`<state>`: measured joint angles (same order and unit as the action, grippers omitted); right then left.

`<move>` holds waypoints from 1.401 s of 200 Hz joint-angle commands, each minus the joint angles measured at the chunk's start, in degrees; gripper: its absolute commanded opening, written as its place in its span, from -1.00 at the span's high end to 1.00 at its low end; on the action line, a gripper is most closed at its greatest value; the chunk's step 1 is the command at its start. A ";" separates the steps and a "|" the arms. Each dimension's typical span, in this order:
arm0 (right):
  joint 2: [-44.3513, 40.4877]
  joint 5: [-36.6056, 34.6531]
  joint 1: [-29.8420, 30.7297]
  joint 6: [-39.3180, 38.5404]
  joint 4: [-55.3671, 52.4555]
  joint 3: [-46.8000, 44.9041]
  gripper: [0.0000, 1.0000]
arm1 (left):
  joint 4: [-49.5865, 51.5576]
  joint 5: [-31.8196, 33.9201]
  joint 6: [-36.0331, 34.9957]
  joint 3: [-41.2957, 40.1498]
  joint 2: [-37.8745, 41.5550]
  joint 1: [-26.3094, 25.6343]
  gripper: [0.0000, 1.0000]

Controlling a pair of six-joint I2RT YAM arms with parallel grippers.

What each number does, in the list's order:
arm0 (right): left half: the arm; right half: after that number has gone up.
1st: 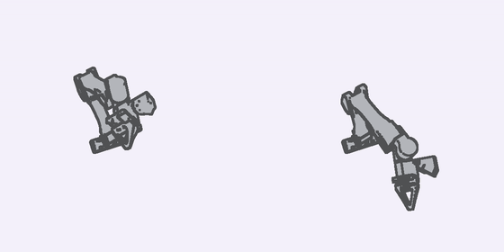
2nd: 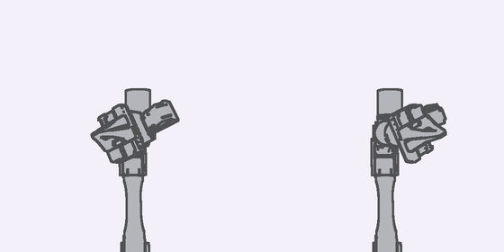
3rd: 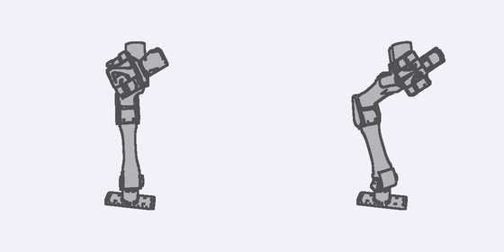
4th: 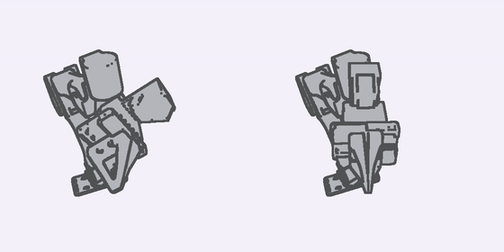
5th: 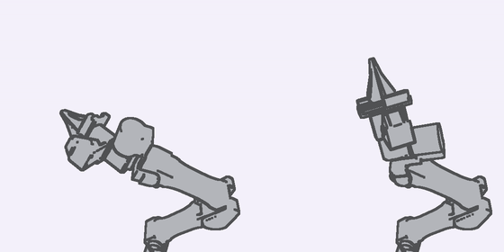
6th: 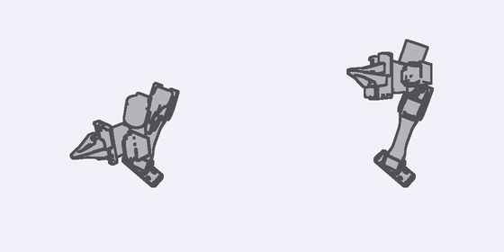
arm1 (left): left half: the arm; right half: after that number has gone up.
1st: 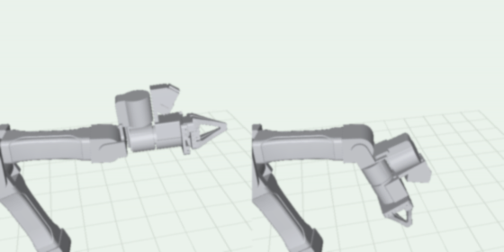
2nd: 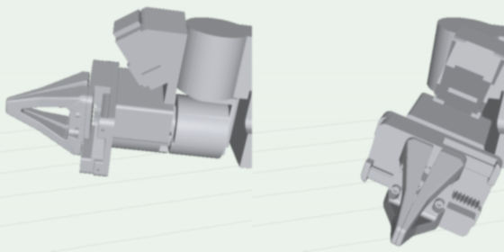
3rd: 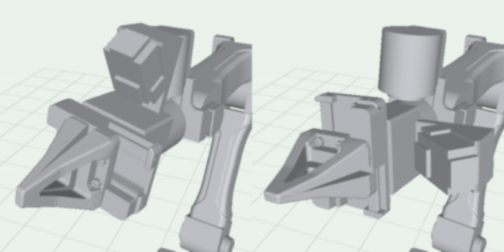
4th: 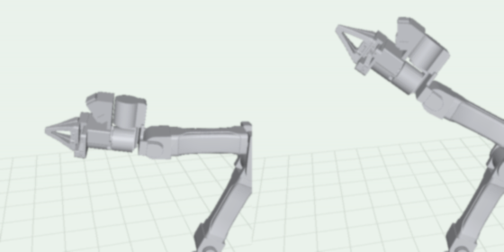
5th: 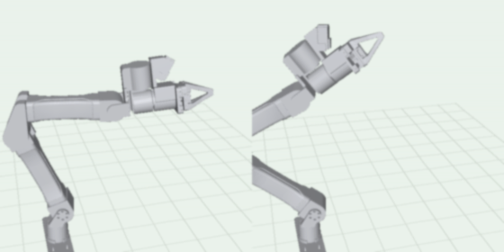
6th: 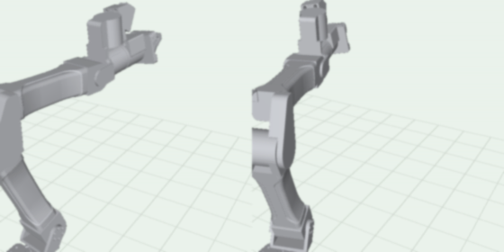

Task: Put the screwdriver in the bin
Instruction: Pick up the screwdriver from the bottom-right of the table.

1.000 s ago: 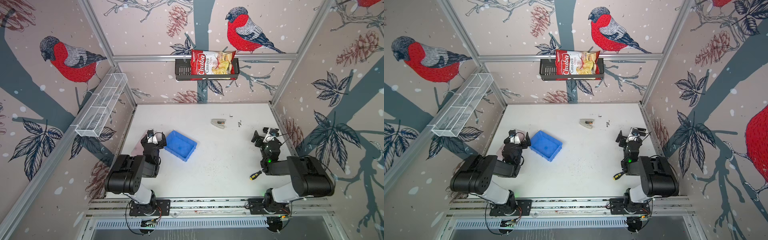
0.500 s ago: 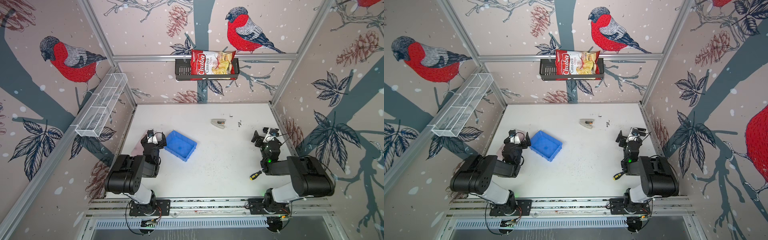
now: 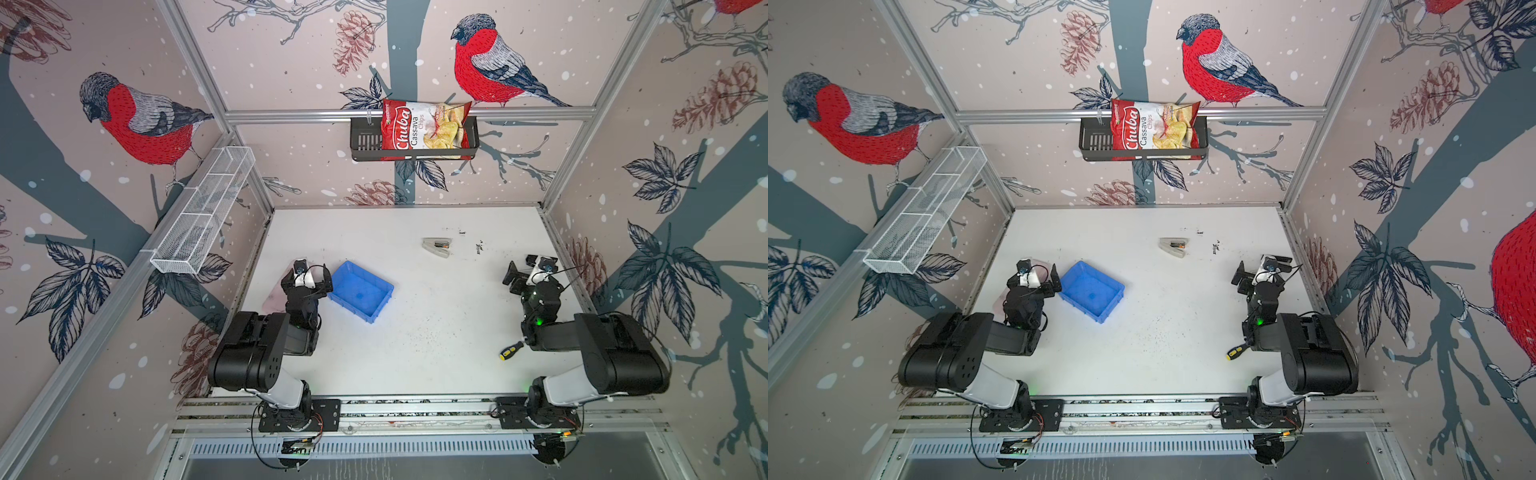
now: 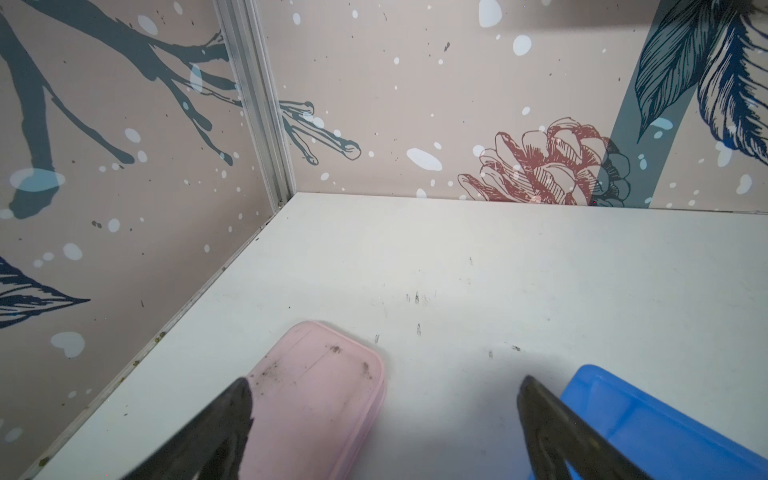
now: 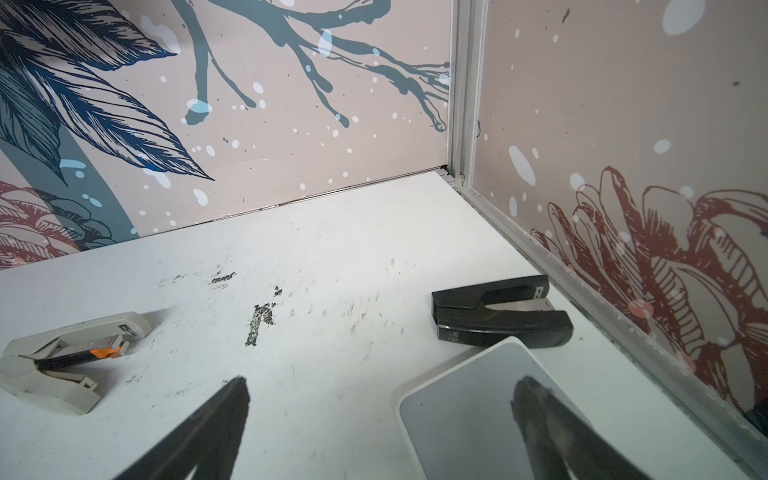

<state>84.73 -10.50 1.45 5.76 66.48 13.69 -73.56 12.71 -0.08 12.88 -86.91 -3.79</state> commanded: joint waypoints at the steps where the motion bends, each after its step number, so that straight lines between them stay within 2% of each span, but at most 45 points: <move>1: -2.23 -1.60 0.47 -1.00 -2.71 1.06 -0.99 | 1.62 1.57 -1.99 -0.05 3.40 -1.38 -0.95; 42: -10.68 -1.60 2.04 -1.74 -11.69 2.26 -0.99 | 10.58 3.27 -7.84 0.17 13.45 -6.75 -0.95; 65: -18.01 -2.02 3.32 0.16 -20.44 3.67 -0.99 | 20.35 -6.20 -11.25 1.83 21.63 -7.88 -0.95; 79: -22.25 -3.92 4.64 4.60 -27.48 5.02 -0.99 | 26.10 -12.13 -11.24 3.16 25.68 -8.47 -0.95; 121: -30.92 -9.10 9.77 16.12 -56.15 12.58 -0.99 | 34.09 -21.21 -11.26 4.58 32.48 -14.53 -0.95; 149: -34.19 -6.05 11.84 23.14 -71.45 16.93 -0.99 | 36.11 -27.20 -11.96 5.78 33.39 -20.26 -0.95; 206: -40.84 -2.82 11.95 45.70 -96.48 18.53 -1.00 | 39.78 -38.23 -16.82 9.70 29.48 -29.74 -0.95; 243: -41.19 1.20 9.85 50.00 -103.90 16.45 -0.99 | 41.73 -43.61 -18.54 11.16 26.18 -33.45 -0.95; 280: -41.87 6.10 3.20 50.17 -104.07 11.69 -0.99 | 46.12 -45.94 -20.79 12.72 23.92 -36.39 -0.95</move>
<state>43.11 -8.93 7.73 54.11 -34.83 27.66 -30.61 -29.85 -18.44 24.51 -62.02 -39.03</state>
